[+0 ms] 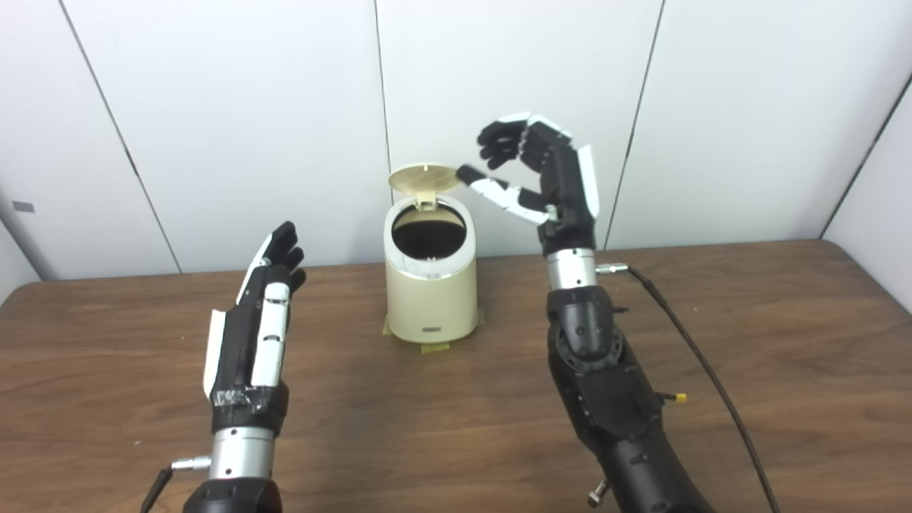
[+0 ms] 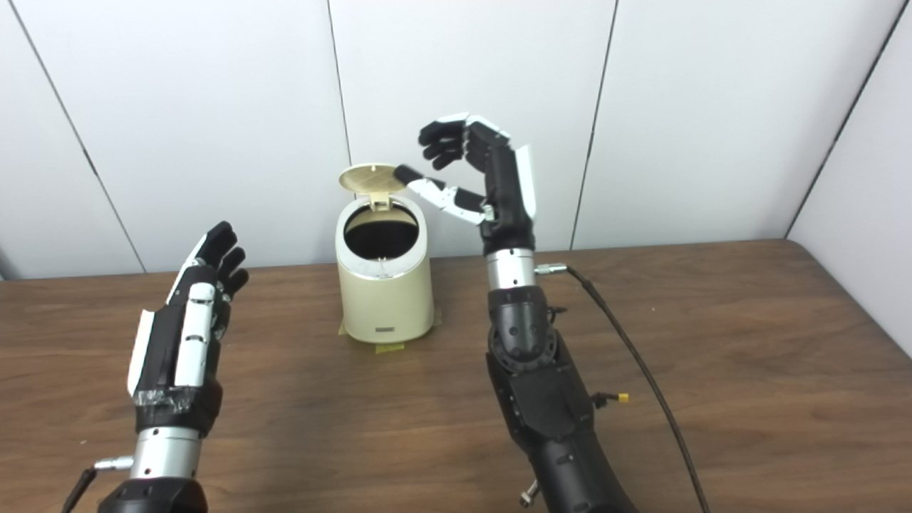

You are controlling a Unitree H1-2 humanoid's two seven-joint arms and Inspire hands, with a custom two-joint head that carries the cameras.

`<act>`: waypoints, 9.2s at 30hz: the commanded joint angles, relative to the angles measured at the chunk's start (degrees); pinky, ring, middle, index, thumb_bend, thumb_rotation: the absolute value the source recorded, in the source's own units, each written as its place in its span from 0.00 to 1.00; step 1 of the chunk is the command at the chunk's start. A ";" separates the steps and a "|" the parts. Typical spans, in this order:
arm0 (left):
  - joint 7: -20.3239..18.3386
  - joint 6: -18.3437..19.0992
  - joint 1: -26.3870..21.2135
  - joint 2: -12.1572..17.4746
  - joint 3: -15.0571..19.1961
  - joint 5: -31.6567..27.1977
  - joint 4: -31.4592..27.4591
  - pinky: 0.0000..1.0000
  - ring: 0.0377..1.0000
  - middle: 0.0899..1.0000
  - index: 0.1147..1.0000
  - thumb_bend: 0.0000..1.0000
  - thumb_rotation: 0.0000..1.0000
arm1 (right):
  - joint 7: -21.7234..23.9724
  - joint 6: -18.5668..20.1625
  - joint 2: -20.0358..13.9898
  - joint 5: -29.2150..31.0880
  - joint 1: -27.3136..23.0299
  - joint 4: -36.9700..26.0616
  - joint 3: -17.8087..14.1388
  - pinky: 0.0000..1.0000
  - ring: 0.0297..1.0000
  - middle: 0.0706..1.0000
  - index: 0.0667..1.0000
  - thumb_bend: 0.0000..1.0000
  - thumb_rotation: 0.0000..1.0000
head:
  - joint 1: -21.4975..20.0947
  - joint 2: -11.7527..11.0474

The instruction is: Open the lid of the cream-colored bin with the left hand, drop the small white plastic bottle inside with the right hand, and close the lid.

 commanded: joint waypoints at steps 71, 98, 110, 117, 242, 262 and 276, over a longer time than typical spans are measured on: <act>-10.81 16.38 -30.09 12.55 -11.59 37.94 3.06 1.00 1.00 0.97 0.90 0.86 1.00 | 18.09 16.10 -4.56 17.74 21.22 -24.16 -3.26 0.79 0.84 0.83 0.82 0.23 0.65 | 3.45 0.07; -16.71 16.64 -46.45 12.17 -21.57 53.51 28.75 1.00 1.00 0.90 0.86 0.96 1.00 | 19.86 15.49 -4.81 18.72 21.41 -22.22 -3.27 0.77 0.83 0.83 0.82 0.25 0.70 | 4.22 -1.15; -18.29 15.43 -43.69 11.79 -24.65 54.10 29.54 1.00 1.00 0.92 0.86 0.98 1.00 | 19.44 15.99 -4.12 18.34 21.21 -22.25 -3.45 0.76 0.81 0.82 0.81 0.25 0.68 | 3.84 -1.01; -18.67 16.22 -42.30 11.57 -25.66 54.94 29.77 1.00 1.00 0.88 0.84 0.98 1.00 | 18.80 17.27 -3.74 18.01 21.28 -23.24 -3.42 0.76 0.81 0.81 0.80 0.25 0.68 | 3.83 -0.57; -4.02 5.95 -22.59 1.88 -14.85 48.21 7.44 0.50 0.60 0.64 0.63 0.52 0.77 | 17.92 25.53 -3.33 17.81 21.40 -31.07 -2.79 0.71 0.79 0.80 0.78 0.28 0.67 | 1.56 6.13; 0.12 -3.19 -6.17 -1.68 1.27 11.72 0.62 0.71 0.77 0.76 0.74 0.20 0.44 | 17.42 24.63 -3.60 17.90 21.38 -30.85 -3.41 0.73 0.80 0.81 0.80 0.25 0.66 | 2.39 5.21; 2.13 -9.24 -4.04 -0.75 2.57 7.93 4.73 0.71 0.78 0.77 0.75 0.26 0.56 | 18.45 21.42 -4.41 18.12 21.46 -27.95 -3.49 0.74 0.80 0.81 0.80 0.26 0.67 | 3.57 3.37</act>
